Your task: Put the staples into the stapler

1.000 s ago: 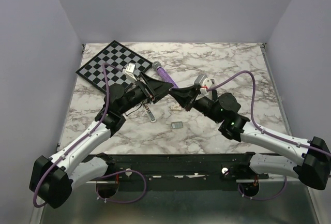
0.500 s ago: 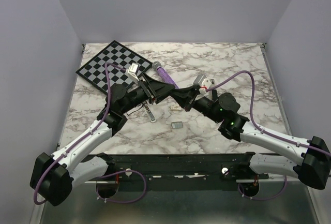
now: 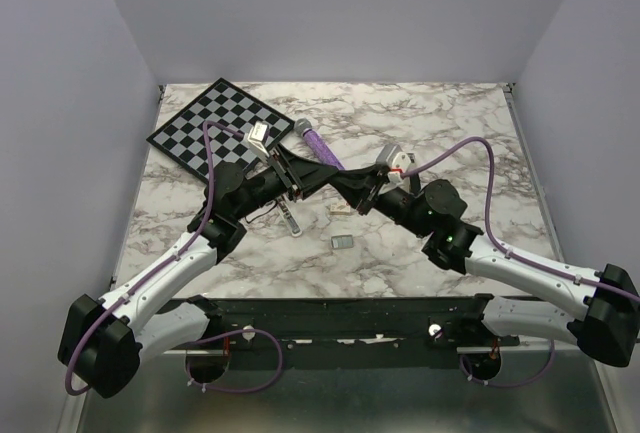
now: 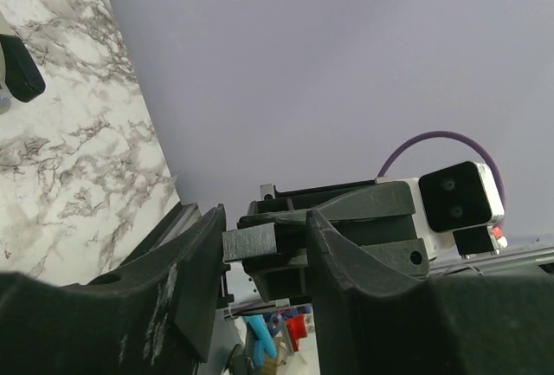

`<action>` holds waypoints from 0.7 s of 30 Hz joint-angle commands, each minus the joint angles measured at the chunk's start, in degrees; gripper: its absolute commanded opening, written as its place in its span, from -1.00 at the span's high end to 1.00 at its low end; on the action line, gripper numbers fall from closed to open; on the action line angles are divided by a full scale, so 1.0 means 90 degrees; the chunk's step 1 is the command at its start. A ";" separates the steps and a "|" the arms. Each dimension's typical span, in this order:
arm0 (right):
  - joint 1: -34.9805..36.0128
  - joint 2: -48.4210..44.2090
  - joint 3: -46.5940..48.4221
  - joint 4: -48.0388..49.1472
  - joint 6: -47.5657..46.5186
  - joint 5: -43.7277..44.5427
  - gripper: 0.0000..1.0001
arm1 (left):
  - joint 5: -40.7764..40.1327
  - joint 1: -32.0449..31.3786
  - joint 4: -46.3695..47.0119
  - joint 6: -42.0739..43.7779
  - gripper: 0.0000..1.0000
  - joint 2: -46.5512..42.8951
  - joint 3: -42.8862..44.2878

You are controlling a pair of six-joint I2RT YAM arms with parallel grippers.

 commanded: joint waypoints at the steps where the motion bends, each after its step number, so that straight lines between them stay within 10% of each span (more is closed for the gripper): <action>1: 0.0030 -0.0072 0.0003 0.0075 -0.0120 -0.0107 0.57 | 0.0136 -0.0035 0.0308 -0.0062 0.04 -0.0050 -0.0035; 13: 0.0030 -0.0130 0.0052 0.0016 -0.0100 -0.0156 0.44 | 0.0087 -0.0045 0.0259 0.0026 0.37 -0.0138 -0.0064; 21: 0.0040 -0.0237 0.0033 -0.0003 -0.0090 -0.0010 -0.04 | 0.0009 -0.0045 -0.0062 0.0348 0.40 -0.0255 -0.0045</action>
